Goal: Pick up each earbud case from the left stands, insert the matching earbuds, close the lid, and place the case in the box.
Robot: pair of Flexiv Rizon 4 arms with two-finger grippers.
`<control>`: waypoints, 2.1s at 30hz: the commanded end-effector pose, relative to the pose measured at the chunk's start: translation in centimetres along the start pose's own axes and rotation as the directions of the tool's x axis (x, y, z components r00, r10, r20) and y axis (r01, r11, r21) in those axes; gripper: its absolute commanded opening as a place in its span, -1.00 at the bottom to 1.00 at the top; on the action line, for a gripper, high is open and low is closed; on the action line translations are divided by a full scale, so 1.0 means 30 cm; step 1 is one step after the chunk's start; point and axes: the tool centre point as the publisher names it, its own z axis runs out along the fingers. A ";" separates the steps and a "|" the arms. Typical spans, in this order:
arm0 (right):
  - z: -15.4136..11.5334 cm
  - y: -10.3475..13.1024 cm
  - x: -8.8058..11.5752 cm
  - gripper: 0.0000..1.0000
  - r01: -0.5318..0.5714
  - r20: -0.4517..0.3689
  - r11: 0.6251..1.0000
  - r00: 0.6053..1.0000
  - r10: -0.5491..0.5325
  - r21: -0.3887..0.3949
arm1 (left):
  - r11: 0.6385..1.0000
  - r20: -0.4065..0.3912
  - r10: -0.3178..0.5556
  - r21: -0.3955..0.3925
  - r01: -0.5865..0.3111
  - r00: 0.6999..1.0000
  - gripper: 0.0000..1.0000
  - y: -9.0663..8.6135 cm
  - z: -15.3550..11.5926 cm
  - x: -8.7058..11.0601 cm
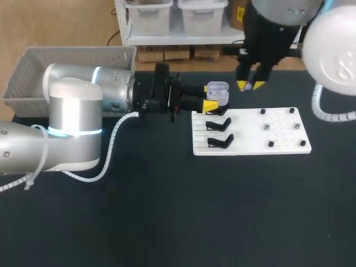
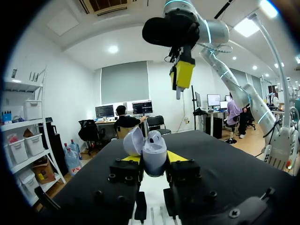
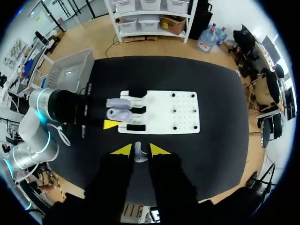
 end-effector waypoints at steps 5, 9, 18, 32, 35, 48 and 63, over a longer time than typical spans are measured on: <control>0.028 -0.002 -0.031 -1.00 -0.004 -0.072 0.995 0.997 -0.003 -0.098 | 1.000 0.000 0.003 -0.007 -0.003 1.000 -1.00 -0.006 0.000 0.000; 0.028 -0.002 -0.031 -1.00 -0.004 -0.072 0.995 0.997 -0.003 -0.098 | 1.000 0.000 0.003 -0.007 -0.003 1.000 -1.00 -0.006 0.000 0.000; 0.036 0.042 -0.031 -1.00 0.110 -0.053 0.993 0.992 -0.112 -0.035 | 1.000 0.000 0.003 -0.007 -0.003 1.000 -1.00 -0.006 0.000 0.000; 0.067 0.148 -0.049 -1.00 0.356 -0.107 0.934 0.930 -0.351 0.027 | 1.000 0.000 0.003 -0.007 -0.003 1.000 -1.00 -0.006 0.000 0.000; 0.071 0.156 -0.060 -1.00 0.369 -0.111 0.929 0.925 -0.363 0.034 | 1.000 0.000 0.003 -0.007 -0.003 1.000 -1.00 -0.006 0.000 0.000; 0.106 0.155 -0.093 -1.00 0.403 -0.130 0.914 0.910 -0.394 0.050 | 1.000 0.000 0.003 -0.007 -0.003 1.000 -1.00 -0.006 0.000 0.000; 0.153 0.148 -0.117 -1.00 0.400 -0.163 0.916 0.907 -0.388 0.041 | 1.000 0.000 0.003 -0.007 -0.003 1.000 -1.00 -0.006 0.000 0.000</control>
